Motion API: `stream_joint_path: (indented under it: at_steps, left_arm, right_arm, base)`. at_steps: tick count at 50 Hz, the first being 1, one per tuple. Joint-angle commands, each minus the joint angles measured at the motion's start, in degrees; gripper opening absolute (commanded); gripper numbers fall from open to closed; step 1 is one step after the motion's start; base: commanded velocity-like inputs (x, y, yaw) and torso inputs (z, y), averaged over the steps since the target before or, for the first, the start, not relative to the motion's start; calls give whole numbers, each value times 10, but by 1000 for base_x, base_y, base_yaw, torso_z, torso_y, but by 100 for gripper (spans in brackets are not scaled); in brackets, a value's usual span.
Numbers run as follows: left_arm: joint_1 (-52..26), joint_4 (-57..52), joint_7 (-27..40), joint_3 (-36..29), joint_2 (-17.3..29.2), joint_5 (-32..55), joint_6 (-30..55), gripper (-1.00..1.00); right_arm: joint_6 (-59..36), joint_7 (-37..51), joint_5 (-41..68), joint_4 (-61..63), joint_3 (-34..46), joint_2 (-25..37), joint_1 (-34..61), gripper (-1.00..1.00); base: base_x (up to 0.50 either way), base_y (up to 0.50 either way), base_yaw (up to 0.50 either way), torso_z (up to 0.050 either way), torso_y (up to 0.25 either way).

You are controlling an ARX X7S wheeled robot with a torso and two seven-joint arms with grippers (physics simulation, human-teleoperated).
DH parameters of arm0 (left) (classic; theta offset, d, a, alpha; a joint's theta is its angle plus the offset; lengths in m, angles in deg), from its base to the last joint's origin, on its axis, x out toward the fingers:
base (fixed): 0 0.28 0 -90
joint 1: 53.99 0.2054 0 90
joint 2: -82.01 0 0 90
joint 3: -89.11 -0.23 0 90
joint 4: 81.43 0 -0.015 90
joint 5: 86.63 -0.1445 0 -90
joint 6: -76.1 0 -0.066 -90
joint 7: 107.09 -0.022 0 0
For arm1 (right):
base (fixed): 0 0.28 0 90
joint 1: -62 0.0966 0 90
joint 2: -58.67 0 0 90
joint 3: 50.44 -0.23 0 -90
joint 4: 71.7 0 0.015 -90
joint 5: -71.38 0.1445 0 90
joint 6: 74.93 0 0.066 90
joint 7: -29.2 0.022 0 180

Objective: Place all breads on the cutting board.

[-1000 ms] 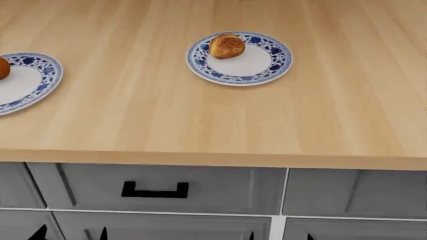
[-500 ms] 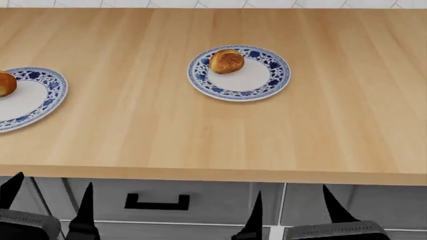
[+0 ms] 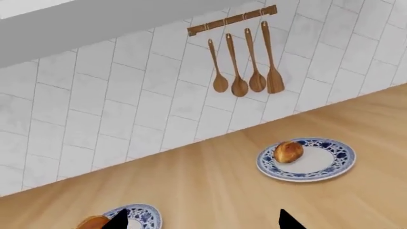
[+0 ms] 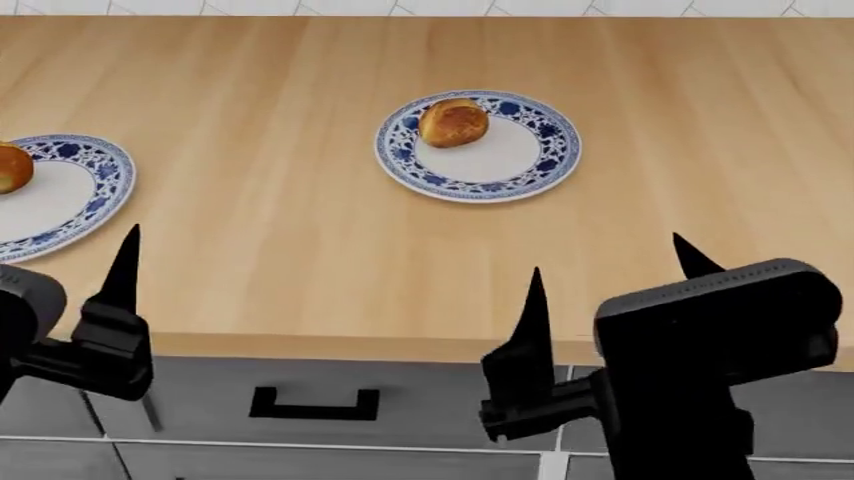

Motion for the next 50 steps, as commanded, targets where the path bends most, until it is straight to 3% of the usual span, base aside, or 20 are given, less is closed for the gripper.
stream_joint_path:
  at_steps: [1,23,50]
  left_arm:
    - [-116,-6,-30,5,-2,6,111,100]
    - [-181,8,-4,-73,-7,10,137,100]
    - [-187,1,5,-70,-10,20,144,100]
  right_arm:
    - [-104,-36,1,16,7,19,97,100]
    - [-130,-30,0,44,-27,31,130,100]
    - [-162,-26,3,62,-15,37,163,100]
  base:
    - [109,500,0,50,23]
    - [363,428,0,50,23]
    - [459,357,0,50,23]
